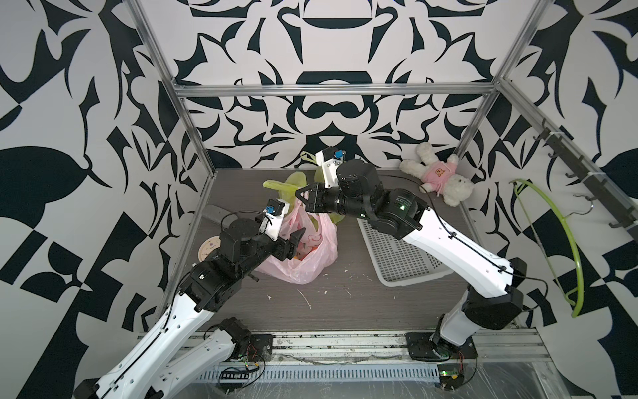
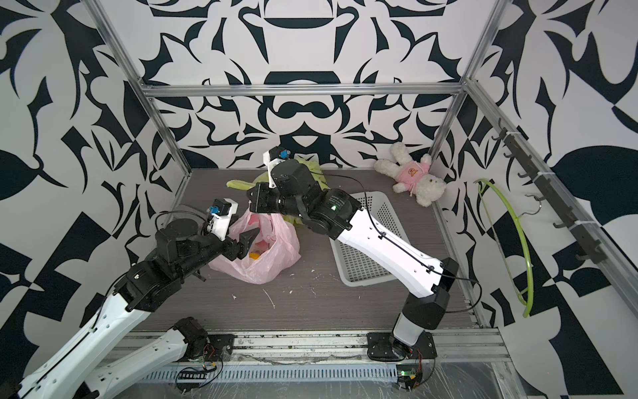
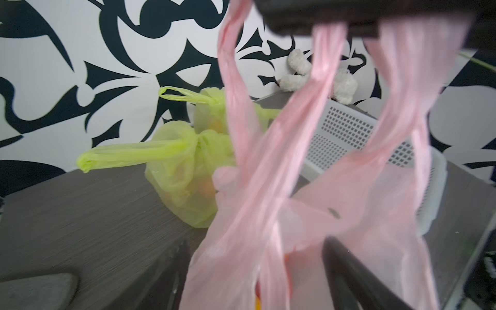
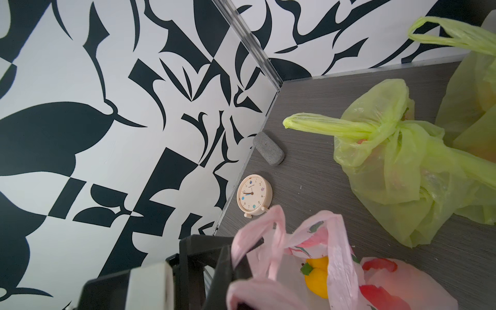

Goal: Place the peach into a plastic bag & tie a knot
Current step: Adjust the plastic bag at the center of the board.

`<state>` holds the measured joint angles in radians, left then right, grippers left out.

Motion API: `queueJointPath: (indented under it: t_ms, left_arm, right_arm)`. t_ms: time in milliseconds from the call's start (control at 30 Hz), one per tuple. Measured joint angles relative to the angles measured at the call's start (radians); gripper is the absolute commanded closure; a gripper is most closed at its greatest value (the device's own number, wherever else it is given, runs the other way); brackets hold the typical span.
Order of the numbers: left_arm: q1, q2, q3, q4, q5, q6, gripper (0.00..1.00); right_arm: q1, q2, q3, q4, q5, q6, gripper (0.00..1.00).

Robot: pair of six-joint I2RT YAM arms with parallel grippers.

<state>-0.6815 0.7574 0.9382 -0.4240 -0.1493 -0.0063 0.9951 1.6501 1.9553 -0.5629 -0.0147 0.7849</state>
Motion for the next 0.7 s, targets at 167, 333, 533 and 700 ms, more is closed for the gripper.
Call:
queueJointPath:
  t_ms: [167, 333, 533, 700]
  left_arm:
    - [-0.001, -0.038, -0.016, 0.015, -0.052, 0.059, 0.18]
    - [-0.002, -0.016, 0.002, 0.02, -0.052, 0.111, 0.18]
    - [-0.002, 0.049, 0.009, 0.042, -0.005, 0.131, 0.21]
    - [-0.002, 0.058, 0.009, 0.068, 0.035, 0.124, 0.85]
  right_arm:
    - [0.0, 0.0, 0.003, -0.01, -0.02, 0.001, 1.0]
    - [0.0, 0.0, 0.007, -0.013, -0.054, 0.005, 1.0]
    - [0.0, 0.0, 0.007, -0.013, -0.08, 0.018, 1.0]
    - [0.0, 0.0, 0.006, -0.013, -0.088, 0.024, 1.0]
